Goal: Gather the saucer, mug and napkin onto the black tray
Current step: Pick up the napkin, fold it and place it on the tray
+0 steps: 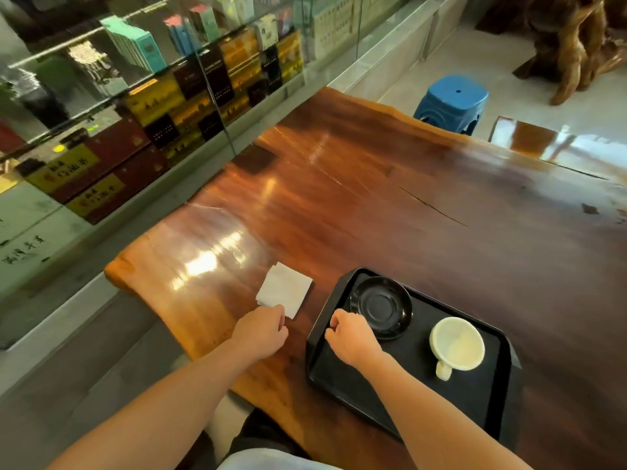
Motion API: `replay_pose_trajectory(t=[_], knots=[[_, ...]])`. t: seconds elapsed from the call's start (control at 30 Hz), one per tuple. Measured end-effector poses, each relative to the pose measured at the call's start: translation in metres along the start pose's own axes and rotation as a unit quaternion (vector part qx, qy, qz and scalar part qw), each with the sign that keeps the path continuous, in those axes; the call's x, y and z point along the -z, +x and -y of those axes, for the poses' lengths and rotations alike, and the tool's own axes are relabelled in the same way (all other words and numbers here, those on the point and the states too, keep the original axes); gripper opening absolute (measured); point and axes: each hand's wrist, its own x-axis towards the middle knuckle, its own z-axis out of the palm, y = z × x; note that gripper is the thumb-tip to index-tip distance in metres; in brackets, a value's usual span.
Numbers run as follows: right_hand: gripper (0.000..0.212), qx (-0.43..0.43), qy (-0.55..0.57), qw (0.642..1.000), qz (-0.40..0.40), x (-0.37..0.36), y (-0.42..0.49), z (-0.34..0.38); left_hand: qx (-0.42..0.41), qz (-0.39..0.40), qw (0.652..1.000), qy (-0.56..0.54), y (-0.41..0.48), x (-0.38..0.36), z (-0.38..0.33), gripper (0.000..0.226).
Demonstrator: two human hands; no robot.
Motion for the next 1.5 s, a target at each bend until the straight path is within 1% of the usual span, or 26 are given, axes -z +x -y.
replay_pose_trajectory(t=[0.2, 0.27, 0.5, 0.63, 0.73, 0.83, 0.97, 1.13, 1.3, 1.43, 1.5], knots=[[0.019, 0.007, -0.073, 0.997, 0.007, -0.010, 0.017, 0.017, -0.020, 0.016, 0.998, 0.052, 0.012, 0.007, 0.019, 0.008], [0.020, 0.005, -0.074, 0.997, 0.012, -0.014, 0.023, 0.025, -0.020, 0.019, 0.998, 0.058, 0.018, 0.008, 0.025, 0.009], [0.010, -0.022, -0.064, 0.997, 0.025, -0.026, 0.049, 0.046, -0.015, 0.034, 0.998, 0.059, 0.052, 0.003, 0.048, 0.009], [0.011, -0.052, -0.053, 0.997, 0.026, -0.031, 0.065, 0.051, -0.010, 0.039, 0.998, 0.050, 0.081, -0.001, 0.057, 0.016], [0.015, -0.083, -0.022, 0.996, 0.022, -0.032, 0.080, 0.052, 0.001, 0.036, 0.999, 0.036, 0.100, -0.004, 0.061, 0.022], [0.016, -0.120, 0.007, 0.993, 0.013, -0.033, 0.095, 0.052, -0.005, 0.023, 0.999, 0.026, 0.115, -0.008, 0.065, 0.030], [0.026, -0.163, 0.046, 0.986, 0.004, -0.039, 0.113, 0.055, 0.022, 0.006, 1.000, 0.003, 0.131, -0.010, 0.069, 0.038], [0.030, -0.233, 0.130, 0.963, -0.022, -0.047, 0.129, 0.065, 0.076, 0.038, 0.996, -0.034, 0.145, -0.014, 0.070, 0.043], [0.041, -0.285, 0.214, 0.933, -0.038, -0.056, 0.140, 0.073, 0.135, 0.061, 0.982, -0.121, 0.148, -0.019, 0.066, 0.046], [0.039, -0.304, 0.251, 0.919, -0.009, -0.060, 0.144, 0.072, 0.179, 0.077, 0.964, -0.181, 0.146, -0.018, 0.062, 0.046], [0.037, -0.289, 0.261, 0.921, 0.011, -0.060, 0.142, 0.070, 0.192, 0.102, 0.957, -0.193, 0.145, -0.018, 0.061, 0.045]])
